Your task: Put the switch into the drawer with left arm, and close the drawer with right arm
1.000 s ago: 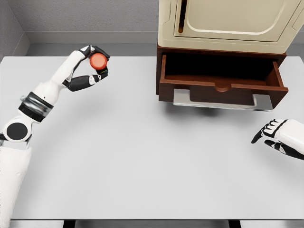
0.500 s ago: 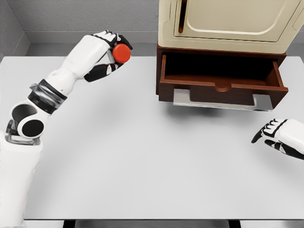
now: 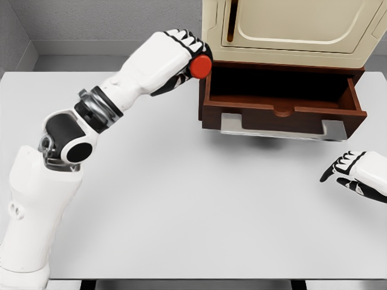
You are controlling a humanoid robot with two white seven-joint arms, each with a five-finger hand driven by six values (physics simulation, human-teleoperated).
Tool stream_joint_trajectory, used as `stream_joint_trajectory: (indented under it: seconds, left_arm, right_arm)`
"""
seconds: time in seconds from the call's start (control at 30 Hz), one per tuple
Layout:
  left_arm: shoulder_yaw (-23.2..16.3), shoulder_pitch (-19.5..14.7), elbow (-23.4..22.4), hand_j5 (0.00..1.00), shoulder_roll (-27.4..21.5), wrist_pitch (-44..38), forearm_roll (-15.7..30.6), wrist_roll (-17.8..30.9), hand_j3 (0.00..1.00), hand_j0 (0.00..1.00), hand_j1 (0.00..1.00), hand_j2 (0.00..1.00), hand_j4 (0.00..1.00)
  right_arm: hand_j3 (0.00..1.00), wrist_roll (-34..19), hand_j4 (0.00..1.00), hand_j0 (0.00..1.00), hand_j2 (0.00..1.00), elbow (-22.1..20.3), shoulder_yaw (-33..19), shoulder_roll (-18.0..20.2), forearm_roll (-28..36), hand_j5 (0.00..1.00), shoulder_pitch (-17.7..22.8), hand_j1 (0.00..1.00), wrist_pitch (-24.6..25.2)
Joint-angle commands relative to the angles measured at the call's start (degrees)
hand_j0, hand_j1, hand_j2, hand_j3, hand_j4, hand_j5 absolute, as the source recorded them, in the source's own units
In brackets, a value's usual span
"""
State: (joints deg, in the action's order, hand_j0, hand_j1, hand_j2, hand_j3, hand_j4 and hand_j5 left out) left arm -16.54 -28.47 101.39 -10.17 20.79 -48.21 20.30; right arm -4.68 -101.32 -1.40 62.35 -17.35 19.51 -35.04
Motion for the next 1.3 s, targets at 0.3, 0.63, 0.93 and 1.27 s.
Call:
stream_joint_trajectory:
  seconds: [0.3, 0.63, 0.93, 1.27]
  left_arm:
    - [-7.4, -4.0, -1.3, 0.31, 1.0, -0.2, -5.1, 0.0, 0.31, 0.31, 0.31, 0.31, 0.31]
    - [-10.3, -7.7, -7.4, 0.31, 5.6, -0.2, -9.0, 0.1, 0.31, 0.31, 0.31, 0.31, 0.31]
    - [-12.2, -9.9, -12.1, 0.31, 8.4, -0.2, -10.4, 0.1, 0.31, 0.31, 0.31, 0.31, 0.31]
    - [-12.3, -10.2, -13.6, 0.39, 9.8, -0.2, -12.0, -0.1, 0.39, 0.39, 0.39, 0.39, 0.39]
  right_arm:
    - [0.53, 0.0, 0.53, 0.53, 0.53, 0.0, 0.0, 0.0, 0.4, 0.53, 0.0, 0.53, 0.0]
    - [0.53, -0.1, 0.53, 0.53, 0.53, 0.0, 0.0, 0.0, 0.4, 0.53, 0.0, 0.53, 0.0]
    - [0.54, 0.0, 0.54, 0.54, 0.54, 0.0, 0.0, 0.1, 0.5, 0.54, 0.0, 0.54, 0.0]
    - [0.54, 0.0, 0.54, 0.54, 0.54, 0.0, 0.0, 0.0, 0.5, 0.54, 0.0, 0.54, 0.0]
